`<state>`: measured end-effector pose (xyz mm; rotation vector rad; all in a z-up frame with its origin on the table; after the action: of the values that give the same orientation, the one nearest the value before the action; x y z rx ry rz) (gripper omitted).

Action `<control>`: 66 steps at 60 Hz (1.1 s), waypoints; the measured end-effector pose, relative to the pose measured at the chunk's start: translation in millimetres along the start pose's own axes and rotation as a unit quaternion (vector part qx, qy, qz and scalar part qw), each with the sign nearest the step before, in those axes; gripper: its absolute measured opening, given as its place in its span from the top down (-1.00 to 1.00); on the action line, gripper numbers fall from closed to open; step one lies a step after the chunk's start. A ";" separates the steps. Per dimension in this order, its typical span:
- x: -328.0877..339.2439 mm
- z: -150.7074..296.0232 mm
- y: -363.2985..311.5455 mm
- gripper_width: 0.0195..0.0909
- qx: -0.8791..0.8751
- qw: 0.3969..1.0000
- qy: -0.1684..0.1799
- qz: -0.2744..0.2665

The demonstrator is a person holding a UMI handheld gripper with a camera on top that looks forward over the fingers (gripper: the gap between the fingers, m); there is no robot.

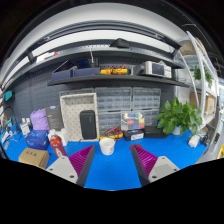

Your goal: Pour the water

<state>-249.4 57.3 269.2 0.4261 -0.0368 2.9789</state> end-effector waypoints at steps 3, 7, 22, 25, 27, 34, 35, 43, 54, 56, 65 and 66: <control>-1.3 -1.7 -2.7 -0.59 0.001 1.000 -0.004 0.007; -5.0 -4.1 -5.6 -0.60 0.006 1.000 -0.010 0.012; -14.7 -15.1 -36.2 -0.60 0.017 0.999 -0.022 0.046; -18.3 -18.7 -45.2 -0.60 0.019 0.998 -0.027 0.051; -21.2 -20.9 -52.2 -0.59 0.020 0.998 -0.031 0.056; -32.5 -30.7 -81.2 -0.59 0.021 0.996 -0.035 0.074; -33.8 -31.9 -86.7 -0.59 0.021 0.996 -0.037 0.077; -53.6 -49.4 -136.3 -0.60 0.020 0.993 -0.045 0.110; -95.0 -74.6 -207.1 -0.60 0.025 0.987 -0.062 0.144; -103.6 -77.8 -216.8 -0.61 0.025 0.987 -0.066 0.147; -142.9 -89.0 -244.8 -0.62 0.030 0.986 -0.077 0.143; -146.1 -92.2 -247.8 -0.60 0.030 0.986 -0.076 0.144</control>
<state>-102.9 288.2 141.0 0.7111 -0.0244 3.2283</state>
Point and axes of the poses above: the point between the fingertips, and its own axes, seen from behind it with the camera up: y to the right, z up, x backward, against the way the camera looks, the point moved 9 cm from there along x, backward, against the way the camera looks, and after that the axes turned 1 degree about x, right-handed, at the moved point
